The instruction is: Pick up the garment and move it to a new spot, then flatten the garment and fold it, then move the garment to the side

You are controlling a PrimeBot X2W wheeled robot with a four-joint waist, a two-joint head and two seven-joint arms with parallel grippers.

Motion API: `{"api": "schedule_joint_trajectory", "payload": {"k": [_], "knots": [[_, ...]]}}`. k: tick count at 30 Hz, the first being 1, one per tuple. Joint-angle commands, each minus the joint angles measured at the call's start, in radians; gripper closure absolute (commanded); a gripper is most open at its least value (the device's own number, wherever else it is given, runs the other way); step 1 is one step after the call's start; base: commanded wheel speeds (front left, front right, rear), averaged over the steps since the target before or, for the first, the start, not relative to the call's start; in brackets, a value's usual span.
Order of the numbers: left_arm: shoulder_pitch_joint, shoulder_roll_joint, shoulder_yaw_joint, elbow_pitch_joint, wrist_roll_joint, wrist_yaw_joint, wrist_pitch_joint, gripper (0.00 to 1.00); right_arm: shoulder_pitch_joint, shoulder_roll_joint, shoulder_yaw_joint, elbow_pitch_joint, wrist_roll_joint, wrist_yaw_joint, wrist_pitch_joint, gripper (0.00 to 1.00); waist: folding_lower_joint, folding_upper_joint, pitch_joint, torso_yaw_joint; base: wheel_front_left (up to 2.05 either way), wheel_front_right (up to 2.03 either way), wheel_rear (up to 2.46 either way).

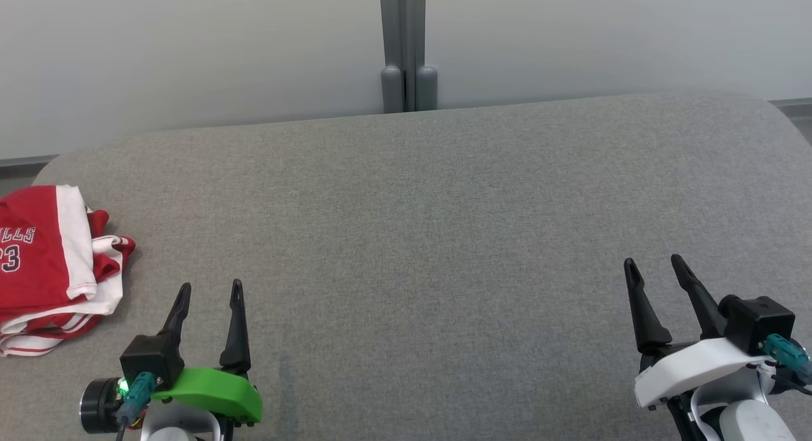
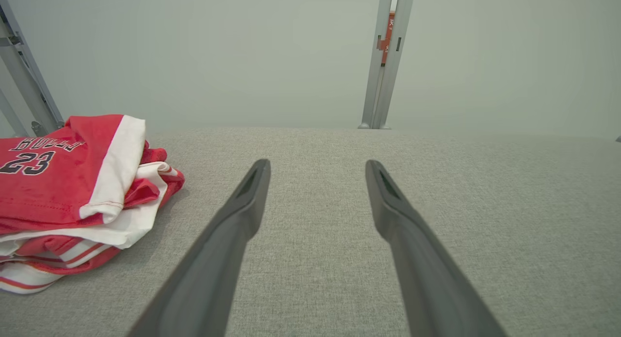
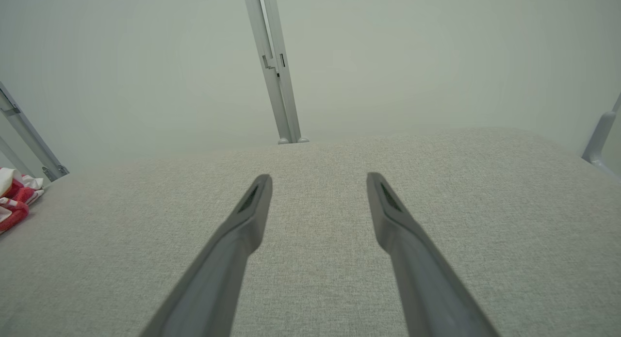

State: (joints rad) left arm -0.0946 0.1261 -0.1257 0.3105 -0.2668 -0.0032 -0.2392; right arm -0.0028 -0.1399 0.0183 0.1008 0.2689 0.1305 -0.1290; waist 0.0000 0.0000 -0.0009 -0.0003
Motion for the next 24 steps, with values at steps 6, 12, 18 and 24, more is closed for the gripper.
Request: {"api": "schedule_joint_trajectory", "payload": {"k": [6,12,18,24], "knots": [[-0.018,-0.001,0.004,0.01,0.042,0.001,-0.019,0.0,0.015,0.011,-0.013,0.002,-0.064,0.0,-0.001,0.0,0.0,0.0,0.0,0.002,0.0,0.0,0.0],[-0.018,-0.004,0.008,0.021,0.062,-0.002,-0.029,0.0,0.02,0.017,-0.019,-0.002,-0.105,0.0,0.002,0.0,0.0,0.0,0.0,0.005,0.0,0.0,0.0],[-0.02,-0.009,0.015,0.025,0.041,0.002,-0.027,0.0,0.017,0.015,-0.02,-0.001,-0.09,0.0,-0.002,0.0,0.0,0.0,0.001,0.008,0.0,0.0,0.0],[-0.025,-0.016,0.024,0.028,0.021,0.005,-0.027,0.0,0.012,0.021,-0.016,-0.014,-0.082,0.0,-0.009,0.0,0.0,0.0,0.007,0.028,0.0,0.0,0.0]]}}
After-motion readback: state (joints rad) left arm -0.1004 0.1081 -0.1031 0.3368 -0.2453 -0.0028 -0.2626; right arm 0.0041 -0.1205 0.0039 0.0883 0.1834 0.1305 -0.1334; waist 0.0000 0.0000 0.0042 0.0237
